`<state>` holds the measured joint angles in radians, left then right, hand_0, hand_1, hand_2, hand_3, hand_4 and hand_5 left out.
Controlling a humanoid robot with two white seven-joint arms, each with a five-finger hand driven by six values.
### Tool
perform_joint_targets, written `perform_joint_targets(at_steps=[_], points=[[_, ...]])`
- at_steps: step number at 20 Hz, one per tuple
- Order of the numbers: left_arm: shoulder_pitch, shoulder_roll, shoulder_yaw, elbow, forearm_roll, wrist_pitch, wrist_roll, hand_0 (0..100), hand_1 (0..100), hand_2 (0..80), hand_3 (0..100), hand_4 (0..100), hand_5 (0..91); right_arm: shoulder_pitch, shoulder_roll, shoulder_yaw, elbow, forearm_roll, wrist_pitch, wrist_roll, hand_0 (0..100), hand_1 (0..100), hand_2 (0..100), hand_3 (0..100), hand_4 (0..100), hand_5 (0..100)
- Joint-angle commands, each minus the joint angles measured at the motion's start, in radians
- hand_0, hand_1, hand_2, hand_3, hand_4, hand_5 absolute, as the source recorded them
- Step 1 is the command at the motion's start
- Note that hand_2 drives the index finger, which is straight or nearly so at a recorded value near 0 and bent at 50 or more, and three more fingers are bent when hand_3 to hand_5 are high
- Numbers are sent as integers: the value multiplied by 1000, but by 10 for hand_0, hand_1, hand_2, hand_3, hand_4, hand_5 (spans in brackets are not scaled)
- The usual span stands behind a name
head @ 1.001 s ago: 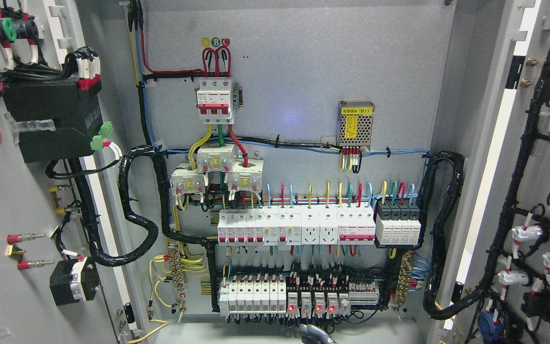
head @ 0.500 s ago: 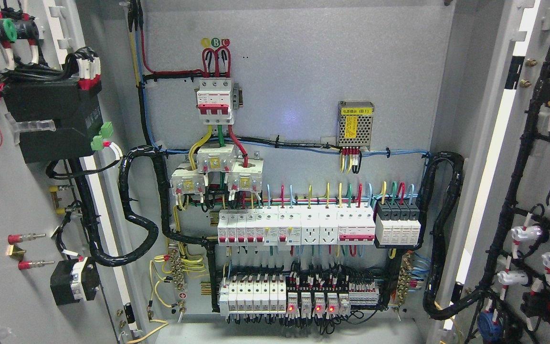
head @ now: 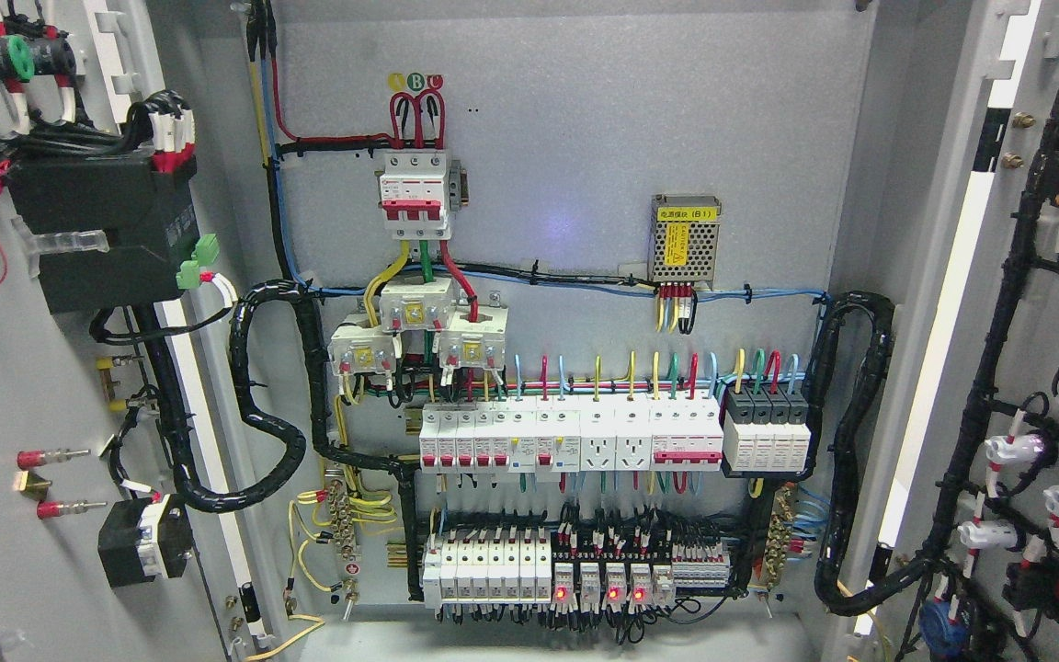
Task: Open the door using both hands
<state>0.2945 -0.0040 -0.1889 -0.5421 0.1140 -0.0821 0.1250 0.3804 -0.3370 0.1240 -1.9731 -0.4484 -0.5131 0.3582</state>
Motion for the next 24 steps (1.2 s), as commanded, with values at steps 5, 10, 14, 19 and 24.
perform_joint_targets(at_steps=[5,10,14,19,24], points=[[160,119,-118,-830,1,15,-1,0,0,0,0,0,0,66,-40,-53,-115,39,-116,-8,191,0,0,0,0,0],[184,216,-191,-1160,4,15,-1,0,0,0,0,0,0,61,-37,-55,-115,39,-142,-12,191,0,0,0,0,0],[172,237,-224,-1311,4,12,-2,0,0,0,0,0,0,34,-28,-79,-116,37,-180,-15,191,0,0,0,0,0],[124,256,-238,-1484,6,11,-30,0,0,0,0,0,0,-15,-2,-119,-116,34,-196,-16,191,0,0,0,0,0],[81,254,-259,-1562,4,-4,-30,0,0,0,0,0,0,-26,15,-132,-115,34,-211,-16,191,0,0,0,0,0]])
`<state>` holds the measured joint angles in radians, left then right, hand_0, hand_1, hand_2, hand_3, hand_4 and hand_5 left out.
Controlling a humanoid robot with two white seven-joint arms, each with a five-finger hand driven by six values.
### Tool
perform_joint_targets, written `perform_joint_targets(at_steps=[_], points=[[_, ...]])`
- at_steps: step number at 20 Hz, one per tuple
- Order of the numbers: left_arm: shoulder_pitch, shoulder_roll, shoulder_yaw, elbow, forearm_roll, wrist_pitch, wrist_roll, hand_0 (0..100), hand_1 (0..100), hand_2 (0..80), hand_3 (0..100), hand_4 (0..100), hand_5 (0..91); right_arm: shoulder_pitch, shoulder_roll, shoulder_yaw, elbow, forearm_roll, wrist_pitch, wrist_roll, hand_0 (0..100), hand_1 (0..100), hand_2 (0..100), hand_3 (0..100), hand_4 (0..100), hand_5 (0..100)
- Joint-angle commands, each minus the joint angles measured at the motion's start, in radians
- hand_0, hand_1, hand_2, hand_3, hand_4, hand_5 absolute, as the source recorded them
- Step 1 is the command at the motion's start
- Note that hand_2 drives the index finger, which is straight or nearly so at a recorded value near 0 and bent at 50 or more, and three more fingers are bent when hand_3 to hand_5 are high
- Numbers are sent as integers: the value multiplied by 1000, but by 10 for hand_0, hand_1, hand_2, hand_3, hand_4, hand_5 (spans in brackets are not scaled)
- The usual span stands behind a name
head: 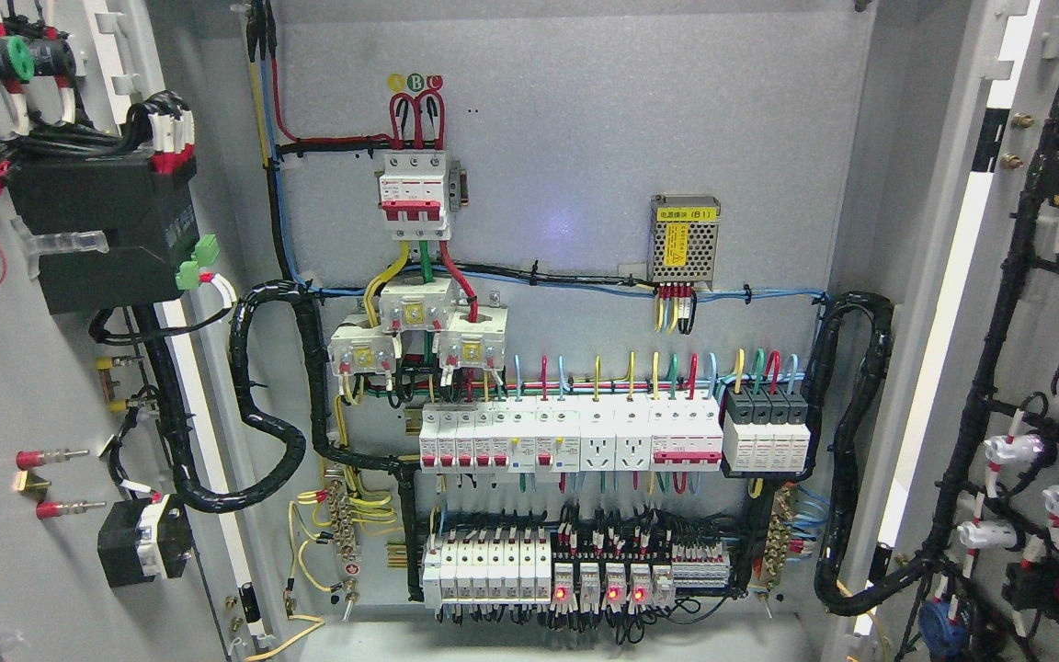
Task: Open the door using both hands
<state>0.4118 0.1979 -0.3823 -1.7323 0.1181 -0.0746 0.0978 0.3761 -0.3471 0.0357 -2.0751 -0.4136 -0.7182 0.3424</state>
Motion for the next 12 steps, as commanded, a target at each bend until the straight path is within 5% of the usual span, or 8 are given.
perform_joint_targets(at_steps=[1,12], points=[[-41,54,-66,-372,0,-28,-3,0,0,0,0,0,0,-25,25,-57,-13,-4,-1,0,191,0,0,0,0,0],[-54,25,-56,-372,0,-267,-3,0,0,0,0,0,0,-40,17,-131,0,-89,34,0,191,0,0,0,0,0]])
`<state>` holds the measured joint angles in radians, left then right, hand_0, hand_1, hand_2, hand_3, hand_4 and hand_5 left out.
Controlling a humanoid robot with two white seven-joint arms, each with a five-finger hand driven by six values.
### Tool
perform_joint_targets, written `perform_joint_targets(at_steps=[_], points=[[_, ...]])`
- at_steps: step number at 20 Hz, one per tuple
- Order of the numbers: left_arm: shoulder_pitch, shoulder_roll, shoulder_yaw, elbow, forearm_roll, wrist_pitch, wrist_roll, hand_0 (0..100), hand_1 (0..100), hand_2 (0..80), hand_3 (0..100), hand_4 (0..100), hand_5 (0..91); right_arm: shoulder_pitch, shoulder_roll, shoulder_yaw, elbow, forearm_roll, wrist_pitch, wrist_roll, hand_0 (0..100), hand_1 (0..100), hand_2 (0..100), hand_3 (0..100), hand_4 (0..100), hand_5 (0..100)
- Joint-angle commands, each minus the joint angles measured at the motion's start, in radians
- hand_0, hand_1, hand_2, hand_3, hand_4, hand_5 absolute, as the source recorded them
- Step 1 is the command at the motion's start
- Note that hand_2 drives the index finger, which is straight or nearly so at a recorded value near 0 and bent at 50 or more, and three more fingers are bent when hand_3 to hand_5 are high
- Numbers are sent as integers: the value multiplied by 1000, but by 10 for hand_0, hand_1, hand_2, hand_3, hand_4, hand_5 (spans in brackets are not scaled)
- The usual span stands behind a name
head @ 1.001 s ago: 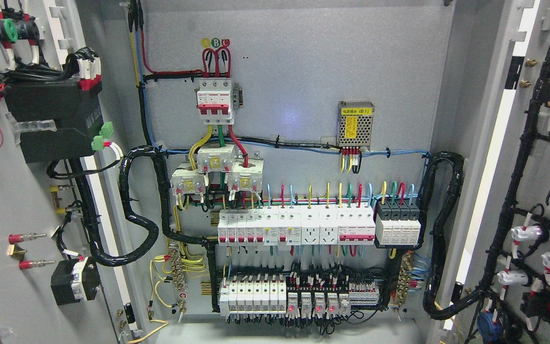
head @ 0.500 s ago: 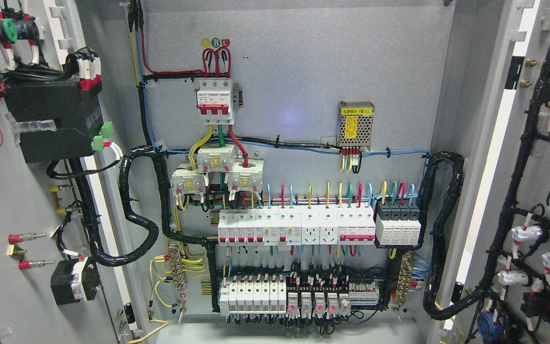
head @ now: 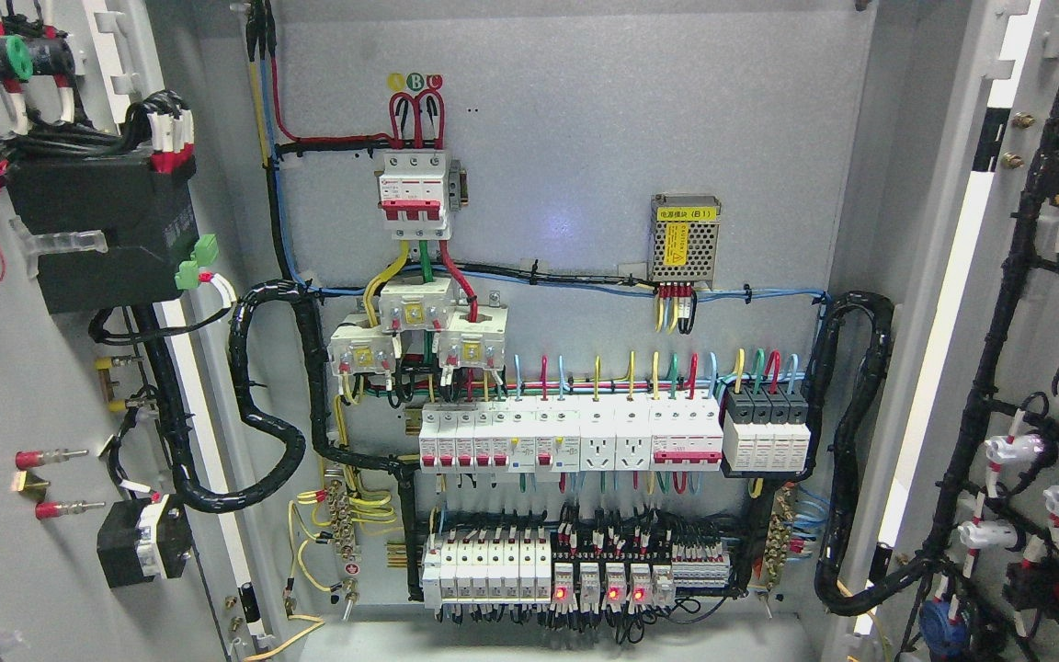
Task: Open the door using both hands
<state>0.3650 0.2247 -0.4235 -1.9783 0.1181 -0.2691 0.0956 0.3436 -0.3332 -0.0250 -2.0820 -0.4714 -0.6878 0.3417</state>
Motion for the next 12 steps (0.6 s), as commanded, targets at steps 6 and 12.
perform_joint_targets(at_steps=[6,12], points=[[0,-24,35,-126,32,-90,1,0,0,0,0,0,0,-11,-4,-113,13,-92,56,0,191,0,0,0,0,0],[-2,-45,153,-126,71,-211,-1,0,0,0,0,0,0,-18,-59,-147,23,-93,62,2,191,0,0,0,0,0]])
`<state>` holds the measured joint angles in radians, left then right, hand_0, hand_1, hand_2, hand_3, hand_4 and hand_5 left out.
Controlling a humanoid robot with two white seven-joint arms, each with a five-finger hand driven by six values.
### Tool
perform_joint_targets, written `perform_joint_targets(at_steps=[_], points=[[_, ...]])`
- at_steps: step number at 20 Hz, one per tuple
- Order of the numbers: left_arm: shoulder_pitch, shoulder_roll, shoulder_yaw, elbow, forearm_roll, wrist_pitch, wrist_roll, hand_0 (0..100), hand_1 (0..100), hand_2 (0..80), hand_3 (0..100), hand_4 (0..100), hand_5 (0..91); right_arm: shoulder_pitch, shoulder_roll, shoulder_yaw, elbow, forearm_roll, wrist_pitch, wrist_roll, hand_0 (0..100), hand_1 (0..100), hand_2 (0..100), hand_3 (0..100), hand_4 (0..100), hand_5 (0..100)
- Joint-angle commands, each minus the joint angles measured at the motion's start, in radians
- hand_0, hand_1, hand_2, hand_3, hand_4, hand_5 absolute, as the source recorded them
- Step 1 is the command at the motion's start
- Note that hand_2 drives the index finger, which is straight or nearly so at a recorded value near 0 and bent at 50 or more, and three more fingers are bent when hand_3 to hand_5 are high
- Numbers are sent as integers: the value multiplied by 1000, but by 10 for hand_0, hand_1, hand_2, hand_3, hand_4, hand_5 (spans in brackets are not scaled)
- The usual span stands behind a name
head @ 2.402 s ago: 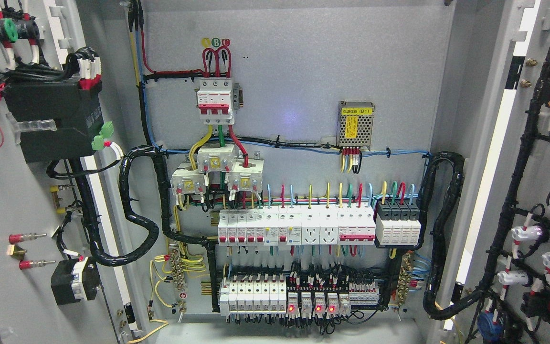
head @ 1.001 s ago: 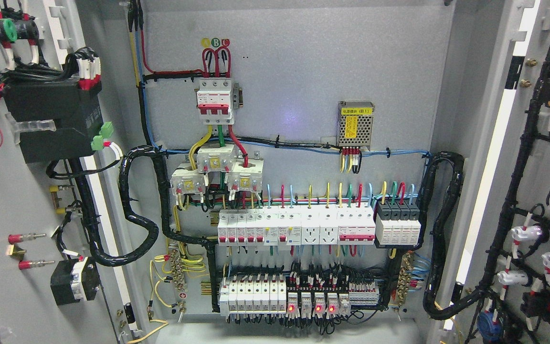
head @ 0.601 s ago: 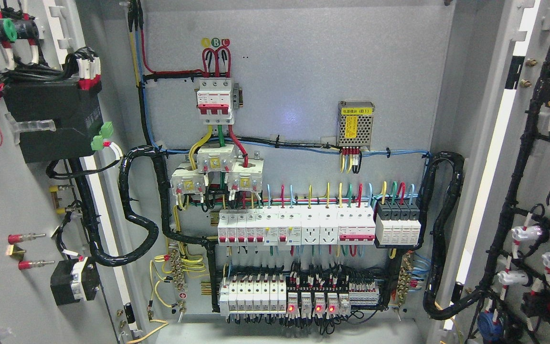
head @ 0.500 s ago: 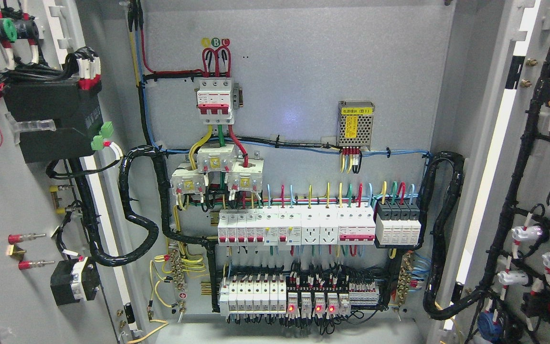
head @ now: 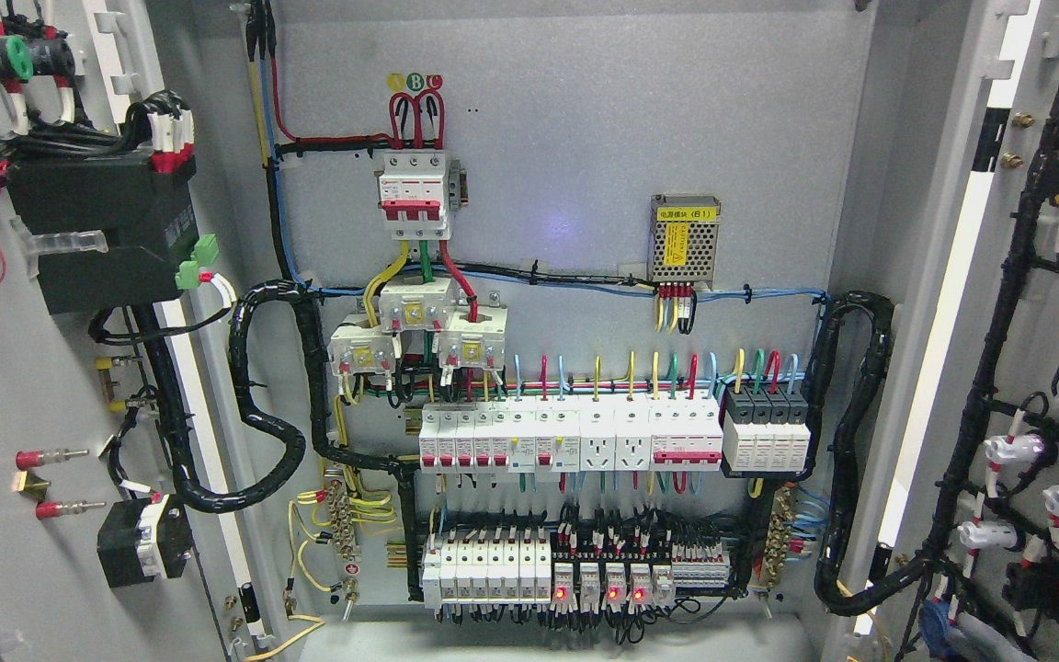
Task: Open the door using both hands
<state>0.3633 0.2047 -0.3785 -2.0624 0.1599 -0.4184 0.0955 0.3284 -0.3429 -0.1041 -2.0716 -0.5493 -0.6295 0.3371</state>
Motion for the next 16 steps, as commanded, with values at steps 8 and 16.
perform_joint_targets(at_steps=[8,16], points=[[0,-13,205,-42,84,-74,0,0,0,0,0,0,0,-9,-57,-75,45,-15,7,6,191,0,0,0,0,0],[2,7,224,-42,87,-108,1,0,0,0,0,0,0,-26,-74,-78,90,-50,7,6,191,0,0,0,0,0]])
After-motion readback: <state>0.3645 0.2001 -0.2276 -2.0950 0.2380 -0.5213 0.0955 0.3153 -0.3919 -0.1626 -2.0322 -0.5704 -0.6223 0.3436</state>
